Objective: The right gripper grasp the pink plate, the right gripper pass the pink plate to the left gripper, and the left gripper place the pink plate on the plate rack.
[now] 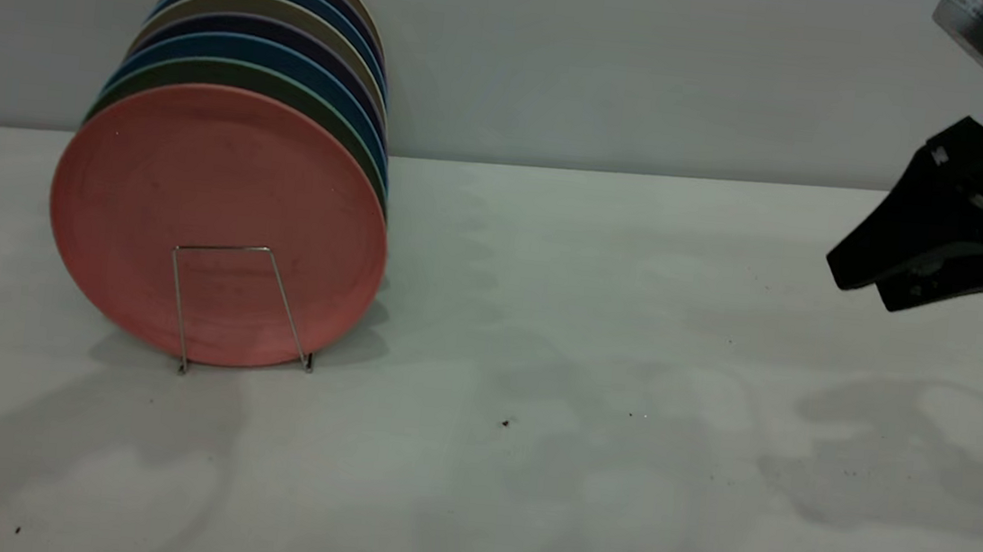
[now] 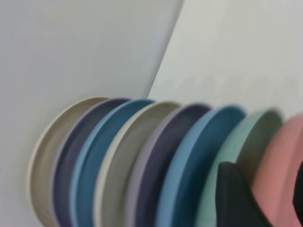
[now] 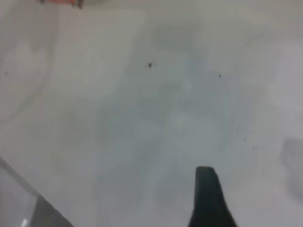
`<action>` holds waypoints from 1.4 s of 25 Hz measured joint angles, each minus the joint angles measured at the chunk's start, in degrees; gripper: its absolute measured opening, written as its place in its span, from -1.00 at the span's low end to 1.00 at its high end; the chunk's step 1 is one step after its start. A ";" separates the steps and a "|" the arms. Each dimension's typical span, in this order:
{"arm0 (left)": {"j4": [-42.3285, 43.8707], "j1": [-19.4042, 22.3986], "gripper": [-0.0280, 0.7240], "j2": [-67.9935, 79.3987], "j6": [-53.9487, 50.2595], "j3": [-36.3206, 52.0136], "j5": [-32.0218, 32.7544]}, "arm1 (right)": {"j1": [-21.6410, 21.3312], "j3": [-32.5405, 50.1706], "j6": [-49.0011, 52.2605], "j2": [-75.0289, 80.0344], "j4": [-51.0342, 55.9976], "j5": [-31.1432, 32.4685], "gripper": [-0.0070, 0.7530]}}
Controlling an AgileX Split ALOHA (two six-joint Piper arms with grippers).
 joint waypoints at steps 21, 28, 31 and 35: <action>59.03 0.00 -0.03 -12.90 -108.02 0.00 30.62 | 1.13 0.00 35.35 -6.07 -33.63 -1.22 0.37; 60.94 0.00 -0.03 -18.55 -109.64 0.00 38.72 | 8.77 0.00 53.62 -18.08 -53.70 5.90 0.37; 60.94 0.00 -0.03 -21.57 -109.64 0.05 39.68 | 11.64 0.00 56.56 -22.83 -56.42 11.36 0.37; 60.89 0.00 -0.01 -28.06 -109.58 2.49 40.08 | 12.64 0.07 58.40 -29.60 -57.76 19.42 0.37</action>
